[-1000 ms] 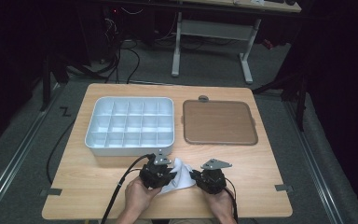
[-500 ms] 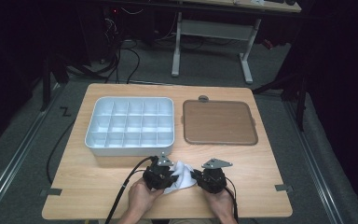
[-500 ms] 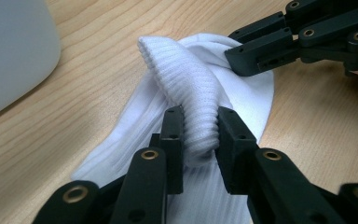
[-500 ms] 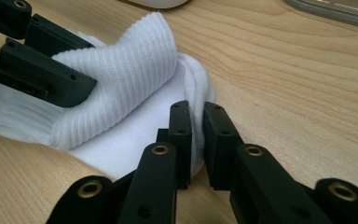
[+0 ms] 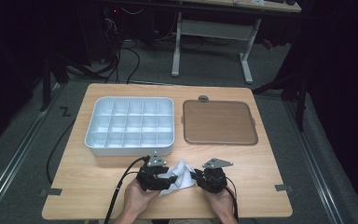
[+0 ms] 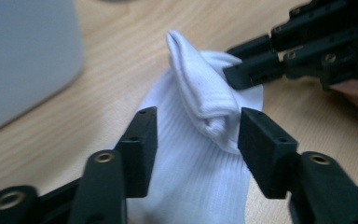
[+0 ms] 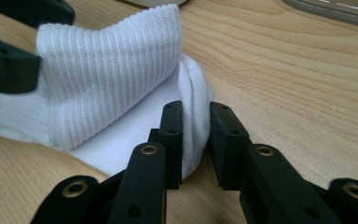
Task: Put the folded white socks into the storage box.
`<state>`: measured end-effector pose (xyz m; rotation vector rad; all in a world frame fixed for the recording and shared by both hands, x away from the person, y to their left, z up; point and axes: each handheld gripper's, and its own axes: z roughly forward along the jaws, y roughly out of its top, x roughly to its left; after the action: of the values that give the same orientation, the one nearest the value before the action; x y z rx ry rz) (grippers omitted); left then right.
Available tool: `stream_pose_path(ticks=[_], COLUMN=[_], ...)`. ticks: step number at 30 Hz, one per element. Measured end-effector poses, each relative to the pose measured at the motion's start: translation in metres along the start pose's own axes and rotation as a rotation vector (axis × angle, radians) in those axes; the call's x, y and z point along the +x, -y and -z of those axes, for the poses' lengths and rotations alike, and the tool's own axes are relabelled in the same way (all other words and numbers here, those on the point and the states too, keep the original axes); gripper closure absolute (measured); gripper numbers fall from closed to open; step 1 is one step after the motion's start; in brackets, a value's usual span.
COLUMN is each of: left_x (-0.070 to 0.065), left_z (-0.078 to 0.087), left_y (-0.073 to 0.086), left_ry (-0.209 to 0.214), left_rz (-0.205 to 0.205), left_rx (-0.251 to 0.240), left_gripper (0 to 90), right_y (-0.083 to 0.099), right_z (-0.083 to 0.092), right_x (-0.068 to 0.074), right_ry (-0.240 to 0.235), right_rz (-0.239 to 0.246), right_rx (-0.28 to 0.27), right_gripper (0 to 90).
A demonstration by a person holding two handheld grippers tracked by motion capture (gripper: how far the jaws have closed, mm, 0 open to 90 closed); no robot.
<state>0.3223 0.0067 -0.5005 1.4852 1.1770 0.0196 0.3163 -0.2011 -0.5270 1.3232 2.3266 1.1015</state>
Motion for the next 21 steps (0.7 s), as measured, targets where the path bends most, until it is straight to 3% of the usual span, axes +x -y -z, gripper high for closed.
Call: stream_pose_path(ticks=[1,5,11,17,21], left_x=[0.0,0.001,0.009,0.015,0.019], left_z=[0.003,0.013,0.019,0.022,0.022], left_y=[-0.002,-0.006,0.003,0.014,0.019], left_ry=[0.008,0.008,-0.024,-0.03,-0.04], left_rz=[0.006,0.011,-0.001,0.004,0.014], left_rx=[-0.02,-0.05,-0.031,-0.026,-0.024], left_gripper=[44.9,44.4,47.7,50.4,52.0], right_y=[0.0,-0.001,-0.004,-0.012,-0.018], right_z=[0.001,0.004,0.017,0.031,0.037], right_x=[0.0,0.0,0.0,0.009,0.025], right_ry=[0.005,0.006,0.012,-0.019,-0.049], right_rz=[-0.002,-0.008,-0.01,0.04,0.087], right_rx=[-0.008,-0.022,-0.061,-0.091,-0.104], right_gripper=[70.0,67.7,68.1,75.4,77.5])
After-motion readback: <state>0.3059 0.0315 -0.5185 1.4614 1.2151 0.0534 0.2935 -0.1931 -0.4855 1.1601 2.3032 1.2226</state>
